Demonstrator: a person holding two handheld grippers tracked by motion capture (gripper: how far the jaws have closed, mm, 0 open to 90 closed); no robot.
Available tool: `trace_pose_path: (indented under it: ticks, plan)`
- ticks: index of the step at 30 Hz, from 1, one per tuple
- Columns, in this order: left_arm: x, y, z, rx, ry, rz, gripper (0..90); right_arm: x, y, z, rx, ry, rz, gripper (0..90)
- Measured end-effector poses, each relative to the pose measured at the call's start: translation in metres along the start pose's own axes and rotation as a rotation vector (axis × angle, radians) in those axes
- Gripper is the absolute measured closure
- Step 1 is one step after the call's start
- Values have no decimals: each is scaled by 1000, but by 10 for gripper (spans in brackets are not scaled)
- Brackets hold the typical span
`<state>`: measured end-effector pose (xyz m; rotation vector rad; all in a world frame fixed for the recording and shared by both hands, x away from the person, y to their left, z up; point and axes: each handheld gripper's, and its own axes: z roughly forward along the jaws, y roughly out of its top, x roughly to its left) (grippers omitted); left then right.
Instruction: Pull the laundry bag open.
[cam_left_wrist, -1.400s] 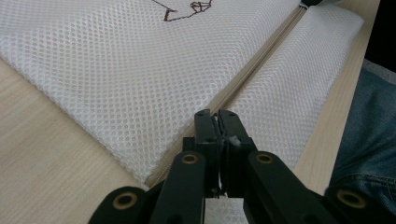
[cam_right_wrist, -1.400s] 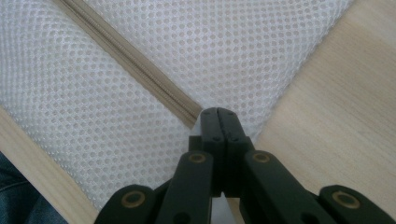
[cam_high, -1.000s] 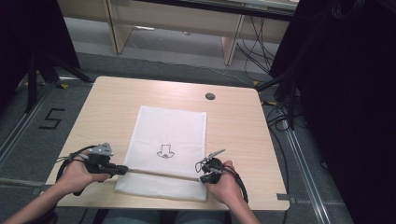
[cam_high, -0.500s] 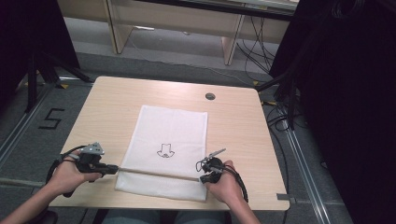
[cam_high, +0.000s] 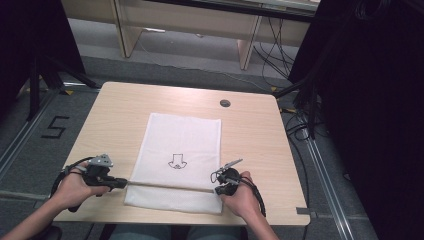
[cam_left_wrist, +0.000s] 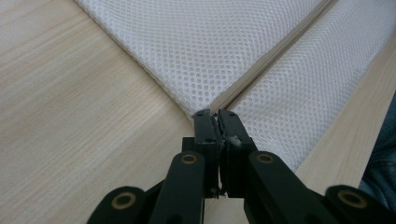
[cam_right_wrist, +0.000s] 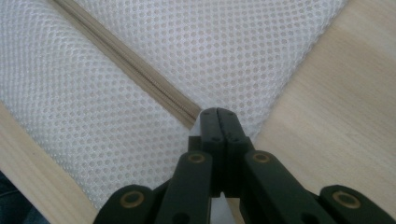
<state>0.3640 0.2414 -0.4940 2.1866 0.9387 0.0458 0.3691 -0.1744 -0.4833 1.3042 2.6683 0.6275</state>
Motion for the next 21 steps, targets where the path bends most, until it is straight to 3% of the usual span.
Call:
trace_pose_path:
  ticks: [3, 5, 6, 9, 14, 15, 17, 18, 21]
  plan:
    - [0, -1, 2, 10, -7, -6, 857, 0, -1, -1, -5, 7, 27, 900]
    - [0, -1, 2, 13, -17, -9, 801, 1, -2, -1, -12, -2, 47, 870]
    - [-1, 0, 3, -5, -19, -32, 759, 1, -2, -2, -37, 1, 21, 825]
    - [-3, 3, 1, -64, -19, -58, 636, 3, -2, -6, -80, 1, 41, 763]
    - [-2, 7, 3, -160, 8, -46, 408, 4, -1, -13, -141, -27, 34, 706]
    - [0, 8, 2, -182, 11, -38, 385, 4, -2, -14, -141, -27, 41, 705]
    - [1, 9, 1, -219, 29, -68, 337, 2, -2, -15, -156, -34, 31, 702]
    - [3, 9, 0, -235, 37, -63, 325, 2, -3, -16, -151, -24, 51, 701]
    - [8, 10, -4, -283, 51, -97, 324, 0, -3, -16, -177, -36, 49, 699]
